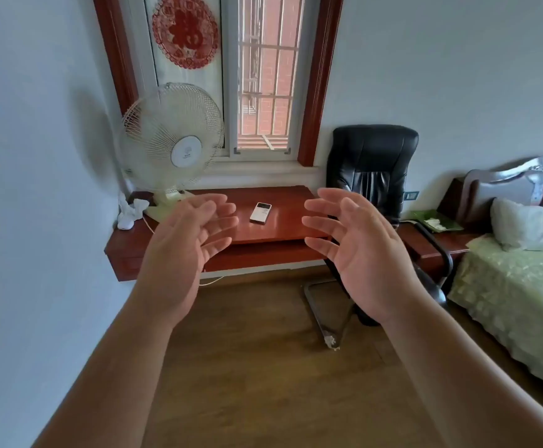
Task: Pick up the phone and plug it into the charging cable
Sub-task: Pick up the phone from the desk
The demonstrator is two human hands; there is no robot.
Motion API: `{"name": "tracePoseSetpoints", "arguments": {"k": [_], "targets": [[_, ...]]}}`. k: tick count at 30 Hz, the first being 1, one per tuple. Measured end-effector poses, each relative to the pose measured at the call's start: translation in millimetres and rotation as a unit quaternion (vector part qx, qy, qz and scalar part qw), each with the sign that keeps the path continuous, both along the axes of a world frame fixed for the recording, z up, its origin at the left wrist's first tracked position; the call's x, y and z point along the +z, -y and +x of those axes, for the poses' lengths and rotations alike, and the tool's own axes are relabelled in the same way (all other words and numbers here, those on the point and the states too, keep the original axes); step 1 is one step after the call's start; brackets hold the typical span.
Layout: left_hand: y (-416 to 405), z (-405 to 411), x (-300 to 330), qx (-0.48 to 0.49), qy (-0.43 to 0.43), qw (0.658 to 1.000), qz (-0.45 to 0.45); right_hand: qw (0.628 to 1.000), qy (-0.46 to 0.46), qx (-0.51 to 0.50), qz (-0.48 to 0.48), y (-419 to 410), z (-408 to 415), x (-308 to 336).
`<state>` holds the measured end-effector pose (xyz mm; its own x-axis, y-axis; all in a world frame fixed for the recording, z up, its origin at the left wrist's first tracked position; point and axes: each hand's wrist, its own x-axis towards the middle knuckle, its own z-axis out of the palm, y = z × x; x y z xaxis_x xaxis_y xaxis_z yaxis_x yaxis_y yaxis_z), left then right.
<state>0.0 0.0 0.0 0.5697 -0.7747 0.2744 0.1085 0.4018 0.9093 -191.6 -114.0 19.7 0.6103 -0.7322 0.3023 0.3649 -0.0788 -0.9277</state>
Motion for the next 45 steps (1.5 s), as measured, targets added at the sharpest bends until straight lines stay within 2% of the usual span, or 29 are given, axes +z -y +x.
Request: {"name": "tracePoseSetpoints", "arguments": {"k": [7, 10, 17, 23, 33, 41, 45], "targets": [[75.7, 30.0, -7.7, 0.033, 0.023, 0.998, 0.050, 1.000, -0.010, 0.003, 0.013, 85.1, 32.7, -18.3], [129.6, 38.3, -12.7, 0.053, 0.022, 0.995, 0.076, 1.000, -0.019, 0.010, 0.010, 135.6, 42.3, -23.2], [259.3, 49.9, -15.0, 0.032, 0.021, 0.994, 0.104, 0.999, -0.001, 0.001, 0.040, 260.9, 50.2, -24.1], [313.2, 69.5, -17.5, -0.051, -0.071, 0.995, 0.050, 0.998, -0.003, 0.004, 0.063, 333.3, 72.6, -36.0], [395.9, 150.6, -61.8, 0.006, -0.080, 0.993, 0.090, 0.995, -0.051, 0.018, 0.079, 416.4, 161.5, -74.8], [488.0, 244.9, -114.5, 0.003, -0.079, 0.981, 0.180, 0.989, -0.110, -0.017, 0.095, 484.2, 262.5, -103.3], [521.7, 282.5, -138.9, -0.044, -0.060, 0.973, 0.220, 0.985, -0.132, -0.039, 0.108, 511.3, 301.0, -118.9]]}}
